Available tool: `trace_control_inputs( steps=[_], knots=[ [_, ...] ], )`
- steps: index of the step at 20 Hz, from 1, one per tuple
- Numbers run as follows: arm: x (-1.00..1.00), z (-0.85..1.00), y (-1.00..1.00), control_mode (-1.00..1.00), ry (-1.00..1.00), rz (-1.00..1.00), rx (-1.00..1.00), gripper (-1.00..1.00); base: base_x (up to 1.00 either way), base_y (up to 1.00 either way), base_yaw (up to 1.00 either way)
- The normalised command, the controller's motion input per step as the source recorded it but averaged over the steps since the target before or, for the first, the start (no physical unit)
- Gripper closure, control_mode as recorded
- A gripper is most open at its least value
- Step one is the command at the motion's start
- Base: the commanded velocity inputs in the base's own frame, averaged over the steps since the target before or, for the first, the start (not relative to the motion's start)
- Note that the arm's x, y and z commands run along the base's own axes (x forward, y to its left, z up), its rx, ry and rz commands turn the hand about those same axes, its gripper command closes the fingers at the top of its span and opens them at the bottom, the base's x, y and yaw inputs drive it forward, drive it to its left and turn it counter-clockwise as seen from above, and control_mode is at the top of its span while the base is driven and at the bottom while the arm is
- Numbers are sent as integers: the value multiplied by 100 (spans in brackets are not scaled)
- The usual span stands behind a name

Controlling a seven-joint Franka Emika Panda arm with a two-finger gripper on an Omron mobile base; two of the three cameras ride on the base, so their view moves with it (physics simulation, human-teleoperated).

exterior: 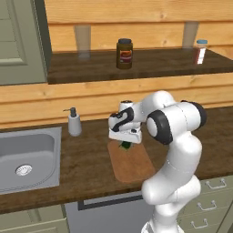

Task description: Pick up the sponge from the counter and clean the cutting board by briefly scrubbing or pressing down on the cutting board. Once finished, release the sponge.

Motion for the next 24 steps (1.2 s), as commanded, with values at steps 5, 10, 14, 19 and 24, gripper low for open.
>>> trace_control_inputs(
  steps=[5, 10, 14, 19, 24],
  knots=[
    [-99, -28, 1, -100, 0, 0, 0, 100, 0, 0, 0],
    [-100, -22, 22, -100, 0, 0, 0, 100, 0, 0, 0],
    [-100, -26, 36, -100, 0, 0, -1, 100, 0, 0, 0],
    [-100, -29, 19, -100, 6, 0, 0, 100, 0, 0, 0],
    [-98, -46, 0, -100, 13, 0, 0, 100, 0, 0, 0]
  ],
)
